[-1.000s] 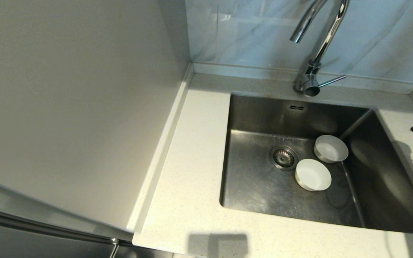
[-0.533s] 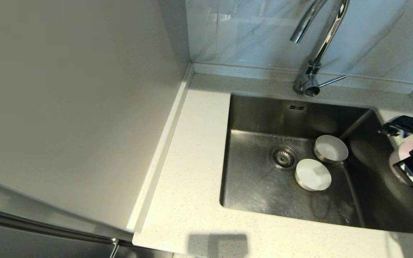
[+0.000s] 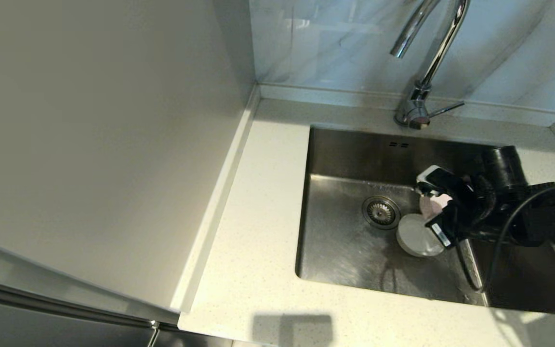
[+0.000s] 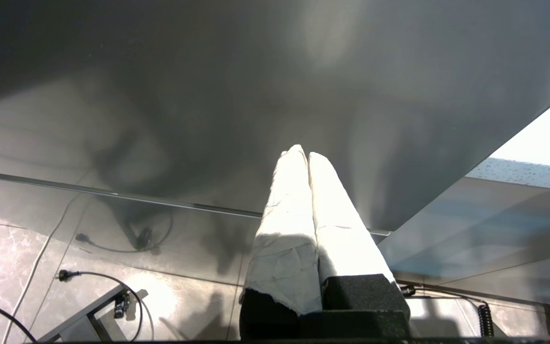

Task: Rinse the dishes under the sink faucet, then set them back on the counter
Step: Put a bowl into the sink

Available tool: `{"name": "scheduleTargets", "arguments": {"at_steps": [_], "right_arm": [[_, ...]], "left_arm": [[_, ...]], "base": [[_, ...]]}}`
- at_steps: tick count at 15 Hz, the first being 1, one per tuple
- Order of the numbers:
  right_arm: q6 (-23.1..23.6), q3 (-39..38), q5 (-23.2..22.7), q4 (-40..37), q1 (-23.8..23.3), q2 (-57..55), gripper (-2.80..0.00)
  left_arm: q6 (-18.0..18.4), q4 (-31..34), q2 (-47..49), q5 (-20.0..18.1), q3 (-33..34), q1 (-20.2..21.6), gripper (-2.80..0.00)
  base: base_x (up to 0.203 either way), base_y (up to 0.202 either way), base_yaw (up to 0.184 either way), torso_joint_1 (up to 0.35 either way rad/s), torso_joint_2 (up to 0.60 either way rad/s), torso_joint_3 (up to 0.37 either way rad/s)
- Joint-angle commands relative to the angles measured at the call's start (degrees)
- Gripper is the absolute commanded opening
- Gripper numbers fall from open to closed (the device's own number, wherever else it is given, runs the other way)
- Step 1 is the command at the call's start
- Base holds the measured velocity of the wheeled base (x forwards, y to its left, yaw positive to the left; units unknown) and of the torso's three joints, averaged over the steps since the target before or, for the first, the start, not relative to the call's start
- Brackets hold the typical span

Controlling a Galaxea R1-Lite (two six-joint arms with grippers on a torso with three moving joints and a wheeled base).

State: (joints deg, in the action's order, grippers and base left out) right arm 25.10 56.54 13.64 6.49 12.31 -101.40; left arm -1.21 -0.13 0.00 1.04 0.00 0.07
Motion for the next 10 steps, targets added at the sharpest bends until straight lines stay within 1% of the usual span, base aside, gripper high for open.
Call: {"name": "scheduleTargets", "arguments": {"at_steps": [1,7,10], "right_arm": [[0.3,-0.3,0.1,5.7,2.7,-6.7,-2.8],[0.5,0.8,0.1,16.2,6.9,-16.1,-2.8],[0.7,1.8,0.2,18.5,8.2,-20.0,-2.8]], "left_arm": [[0.0,0.0,-0.2,0.0,0.0,0.0,-2.8],[0.0,0.0,-0.2,0.0,0.0,0.0,-2.8],[0.0,0.0,-0.2,0.0,0.0,0.0,-2.8]], "base": [[0.0,0.0,0.0,0.0,0.0,0.0],[0.0,0.0,0.0,0.0,0.0,0.0],[0.0,0.0,0.0,0.0,0.0,0.0]]}}
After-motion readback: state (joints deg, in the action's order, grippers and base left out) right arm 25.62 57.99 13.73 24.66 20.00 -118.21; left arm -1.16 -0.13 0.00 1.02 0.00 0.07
